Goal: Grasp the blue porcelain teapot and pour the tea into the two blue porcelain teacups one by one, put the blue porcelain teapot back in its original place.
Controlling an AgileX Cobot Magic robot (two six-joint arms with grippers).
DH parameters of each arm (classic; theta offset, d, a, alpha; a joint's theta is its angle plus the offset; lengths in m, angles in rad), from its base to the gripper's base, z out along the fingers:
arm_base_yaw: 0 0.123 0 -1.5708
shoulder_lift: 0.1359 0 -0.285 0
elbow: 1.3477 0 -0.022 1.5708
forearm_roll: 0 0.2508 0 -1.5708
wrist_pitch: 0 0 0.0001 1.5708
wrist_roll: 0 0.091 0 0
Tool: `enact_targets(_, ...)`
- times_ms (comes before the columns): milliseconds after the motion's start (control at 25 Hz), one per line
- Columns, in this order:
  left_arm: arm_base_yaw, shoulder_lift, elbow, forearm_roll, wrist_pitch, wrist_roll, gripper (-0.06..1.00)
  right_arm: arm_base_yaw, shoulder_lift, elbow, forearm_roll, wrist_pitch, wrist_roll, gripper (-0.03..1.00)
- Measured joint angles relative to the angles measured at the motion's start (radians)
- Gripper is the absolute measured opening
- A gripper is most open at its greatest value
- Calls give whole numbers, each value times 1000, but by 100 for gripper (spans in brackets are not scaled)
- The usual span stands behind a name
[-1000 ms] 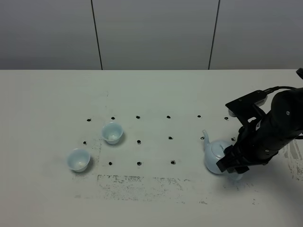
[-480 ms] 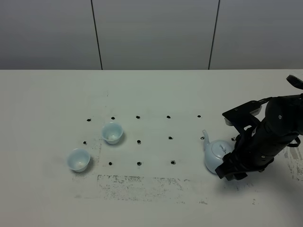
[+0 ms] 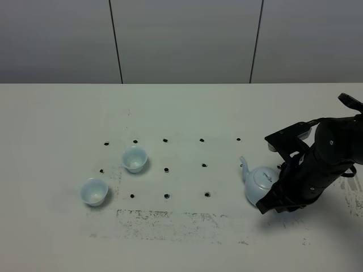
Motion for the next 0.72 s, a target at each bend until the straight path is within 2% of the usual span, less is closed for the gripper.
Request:
enact_targets(120, 0, 0, 0, 0, 0, 0, 45, 0, 0, 0, 7, -3, -25, 6)
enact_targets(440, 0, 0, 0, 0, 0, 0, 45, 0, 0, 0, 39, -28, -56, 5)
enact_targets(520, 0, 0, 0, 0, 0, 0, 45, 0, 0, 11, 53, -68, -59, 5)
enact_targets(720, 0, 0, 0, 0, 0, 0, 45, 0, -20, 94, 75, -247, -61, 5)
